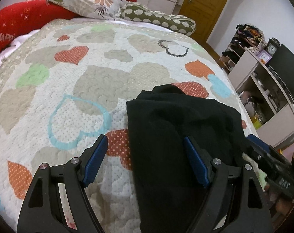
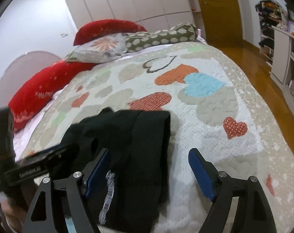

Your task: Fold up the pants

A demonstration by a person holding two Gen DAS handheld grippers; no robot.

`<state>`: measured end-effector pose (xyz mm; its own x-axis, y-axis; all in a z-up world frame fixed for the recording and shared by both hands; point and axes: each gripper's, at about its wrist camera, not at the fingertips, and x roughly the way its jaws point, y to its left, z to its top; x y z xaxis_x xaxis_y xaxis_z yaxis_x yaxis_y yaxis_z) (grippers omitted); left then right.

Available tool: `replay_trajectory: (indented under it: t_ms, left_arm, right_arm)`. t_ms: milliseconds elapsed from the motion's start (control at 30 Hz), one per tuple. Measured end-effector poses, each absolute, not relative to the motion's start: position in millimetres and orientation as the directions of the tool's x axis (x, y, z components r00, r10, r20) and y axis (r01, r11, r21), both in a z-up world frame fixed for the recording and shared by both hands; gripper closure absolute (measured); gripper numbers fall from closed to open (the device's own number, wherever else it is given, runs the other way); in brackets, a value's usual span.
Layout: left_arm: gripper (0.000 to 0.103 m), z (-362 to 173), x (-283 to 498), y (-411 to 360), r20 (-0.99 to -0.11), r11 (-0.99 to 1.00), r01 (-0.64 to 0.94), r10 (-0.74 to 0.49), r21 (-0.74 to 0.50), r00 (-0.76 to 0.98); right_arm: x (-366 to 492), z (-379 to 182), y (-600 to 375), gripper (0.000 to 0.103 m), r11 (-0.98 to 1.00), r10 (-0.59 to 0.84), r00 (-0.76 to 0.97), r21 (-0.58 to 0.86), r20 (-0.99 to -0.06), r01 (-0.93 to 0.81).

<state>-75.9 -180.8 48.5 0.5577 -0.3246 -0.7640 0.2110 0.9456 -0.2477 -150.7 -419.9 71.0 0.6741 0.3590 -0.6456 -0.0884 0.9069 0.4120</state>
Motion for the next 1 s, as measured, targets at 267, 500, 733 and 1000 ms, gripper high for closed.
replay_trajectory:
  t_ms: [267, 500, 733, 1000]
  left_arm:
    - [0.023, 46.7, -91.6, -182.3, -0.77, 0.948, 0.215, -0.316, -0.234, 0.554]
    - [0.023, 48.7, -95.8, -181.1, -0.765, 0.948, 0.214, -0.316, -0.235, 0.561]
    - [0.023, 47.3, -95.2, -178.9, -0.766, 0.942, 0.216, -0.334, -0.256, 0.549]
    - [0.023, 40.0, -88.9, -179.5, -0.769, 0.933, 0.219, -0.36, -0.286, 0.528]
  right_arm:
    - [-158.7, 44.0, -402.7, 0.023, 0.924, 0.348, 0.596, 0.37, -0.723, -0.091]
    - [-162.6, 56.2, -409.6, 0.023, 0.901, 0.382, 0.635, 0.423, -0.671, -0.095]
    - [-153.1, 52.4, -408.7, 0.023, 0.896, 0.391, 0.62, 0.435, -0.68, -0.089]
    - [-143.7, 45.2, -410.2, 0.023, 0.888, 0.408, 0.609, 0.451, -0.68, -0.091]
